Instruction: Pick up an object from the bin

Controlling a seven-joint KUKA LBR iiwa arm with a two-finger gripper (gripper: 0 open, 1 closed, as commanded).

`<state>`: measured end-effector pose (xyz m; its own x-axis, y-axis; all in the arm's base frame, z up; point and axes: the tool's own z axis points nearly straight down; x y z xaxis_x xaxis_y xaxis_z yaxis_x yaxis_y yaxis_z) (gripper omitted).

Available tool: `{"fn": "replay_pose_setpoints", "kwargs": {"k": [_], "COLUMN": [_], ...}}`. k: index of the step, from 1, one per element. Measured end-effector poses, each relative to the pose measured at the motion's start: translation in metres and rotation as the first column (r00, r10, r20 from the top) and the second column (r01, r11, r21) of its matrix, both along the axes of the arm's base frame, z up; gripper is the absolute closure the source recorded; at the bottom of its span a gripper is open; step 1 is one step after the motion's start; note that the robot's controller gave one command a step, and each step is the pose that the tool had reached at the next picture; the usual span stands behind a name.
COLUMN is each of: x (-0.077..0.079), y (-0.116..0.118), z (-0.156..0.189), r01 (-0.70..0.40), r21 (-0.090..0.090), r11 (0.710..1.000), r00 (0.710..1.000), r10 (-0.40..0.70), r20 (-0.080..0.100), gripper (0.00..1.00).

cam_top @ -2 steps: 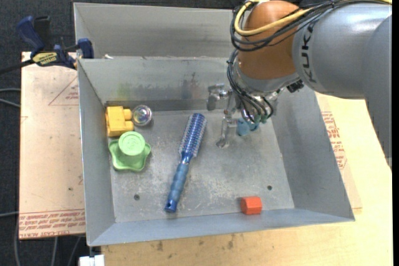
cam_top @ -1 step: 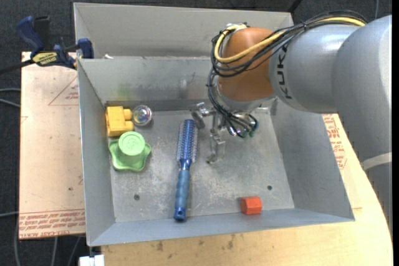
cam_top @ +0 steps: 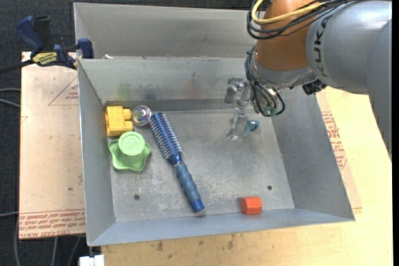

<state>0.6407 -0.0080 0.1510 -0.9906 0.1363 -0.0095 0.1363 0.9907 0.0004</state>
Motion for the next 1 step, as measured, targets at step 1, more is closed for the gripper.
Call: {"fn": "replay_pose_setpoints", "kwargs": {"k": [1], "x": [0.0139], "y": [-0.0946], "z": [-0.0249], "r01": [-0.031], "r21": [-0.003], "r11": [1.0], "r00": [1.0], "r10": [0.031], "r20": [-0.005], "gripper": [0.0]}}
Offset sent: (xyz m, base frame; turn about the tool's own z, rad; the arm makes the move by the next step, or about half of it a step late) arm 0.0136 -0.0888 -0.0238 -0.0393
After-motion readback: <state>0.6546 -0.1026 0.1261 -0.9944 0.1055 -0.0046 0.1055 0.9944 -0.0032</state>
